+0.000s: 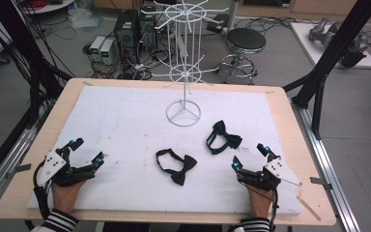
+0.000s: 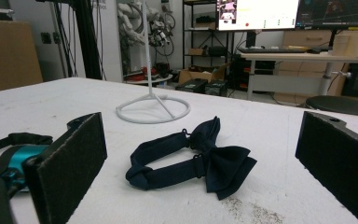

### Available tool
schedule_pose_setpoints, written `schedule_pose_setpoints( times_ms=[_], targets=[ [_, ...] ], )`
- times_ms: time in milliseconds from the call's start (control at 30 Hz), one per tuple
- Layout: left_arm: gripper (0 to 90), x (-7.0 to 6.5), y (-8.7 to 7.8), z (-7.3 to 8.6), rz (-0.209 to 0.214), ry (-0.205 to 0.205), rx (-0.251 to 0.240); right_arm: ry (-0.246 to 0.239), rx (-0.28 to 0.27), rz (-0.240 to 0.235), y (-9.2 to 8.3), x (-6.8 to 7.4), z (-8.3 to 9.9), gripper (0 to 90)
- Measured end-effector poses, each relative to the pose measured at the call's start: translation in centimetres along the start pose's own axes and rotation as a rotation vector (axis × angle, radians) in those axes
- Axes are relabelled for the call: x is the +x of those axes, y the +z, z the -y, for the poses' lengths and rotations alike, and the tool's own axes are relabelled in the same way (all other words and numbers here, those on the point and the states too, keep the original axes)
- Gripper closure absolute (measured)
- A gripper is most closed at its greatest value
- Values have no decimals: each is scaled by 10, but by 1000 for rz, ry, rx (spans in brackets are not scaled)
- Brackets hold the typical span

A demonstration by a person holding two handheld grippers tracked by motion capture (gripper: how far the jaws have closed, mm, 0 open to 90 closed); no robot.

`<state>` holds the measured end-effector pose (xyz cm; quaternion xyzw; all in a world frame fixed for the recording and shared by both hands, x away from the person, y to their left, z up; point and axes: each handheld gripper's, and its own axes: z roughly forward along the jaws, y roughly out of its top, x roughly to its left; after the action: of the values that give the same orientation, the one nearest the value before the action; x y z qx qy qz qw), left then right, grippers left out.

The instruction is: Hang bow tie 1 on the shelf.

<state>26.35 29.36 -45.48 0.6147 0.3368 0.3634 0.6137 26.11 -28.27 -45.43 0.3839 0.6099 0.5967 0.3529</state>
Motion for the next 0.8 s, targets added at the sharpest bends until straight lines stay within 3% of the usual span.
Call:
schedule_pose_setpoints(
  times_ms=[800],
  targets=[
    [116,1,0,0,7,-5,3,-2,3,12,1,0,0,10]
  ],
)
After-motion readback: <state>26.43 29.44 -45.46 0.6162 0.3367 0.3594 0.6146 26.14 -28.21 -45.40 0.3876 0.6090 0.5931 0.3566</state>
